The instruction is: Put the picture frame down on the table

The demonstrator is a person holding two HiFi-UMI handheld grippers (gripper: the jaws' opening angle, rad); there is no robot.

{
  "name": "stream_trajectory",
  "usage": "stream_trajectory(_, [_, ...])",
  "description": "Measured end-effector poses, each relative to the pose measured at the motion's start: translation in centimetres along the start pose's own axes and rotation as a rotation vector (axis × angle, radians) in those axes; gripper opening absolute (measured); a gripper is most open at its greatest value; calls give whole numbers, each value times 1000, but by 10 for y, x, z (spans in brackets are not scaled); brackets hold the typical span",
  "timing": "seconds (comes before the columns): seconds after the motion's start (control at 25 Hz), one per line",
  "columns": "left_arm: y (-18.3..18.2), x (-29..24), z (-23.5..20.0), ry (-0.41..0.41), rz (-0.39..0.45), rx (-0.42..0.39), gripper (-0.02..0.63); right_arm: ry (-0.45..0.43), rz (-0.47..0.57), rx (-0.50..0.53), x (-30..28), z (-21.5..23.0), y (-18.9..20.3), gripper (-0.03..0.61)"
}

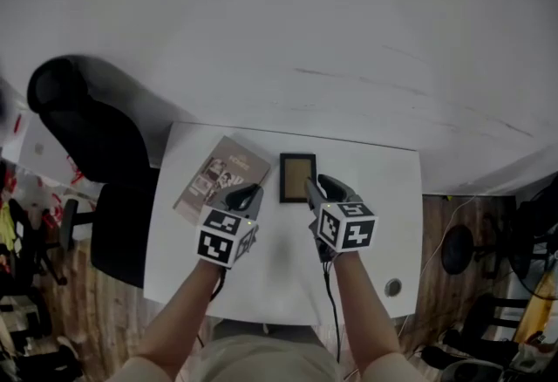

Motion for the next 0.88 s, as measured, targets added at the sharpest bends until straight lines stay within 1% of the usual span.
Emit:
stream_trajectory(0.08, [-9,15,3,-7,21,-12,35,-15,46,29,25,-12,-15,103])
stream_trajectory(0.16, [-21,33,7,-18,59,-25,35,-55,97,30,49,-24,-27,78])
stream_trajectory(0.28, [-39,65,18,-27,135,-45,35,-118,180,13,86,-41,-41,75])
stream_trajectory(0.36, [-48,85,27,-24,173,-60,35,-122,228,34,112,-50,-46,64])
stream_trajectory(0.48, [-57,109,41,-15,194,-96,35,-138,291,47,151,-61,-52,51])
stream_trajectory(0.6, [-66,134,56,-9,224,-145,35,-163,353,55,188,-71,-59,43])
stream_trajectory(0.72, [-75,157,72,-4,261,-200,35,-155,398,89,220,-79,-63,37])
stream_trajectory(0.88, [-77,184,87,-13,283,-272,35,-153,450,127,253,-91,-60,25])
Point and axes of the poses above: the fingertips, and each gripper's own axes: x backward along the fingers, z to its right, y out of its underside, the point moved 3 cm from there along x, backward along the fingers, and after that the axes turned 7 degrees about -z, right-handed, at the moved point
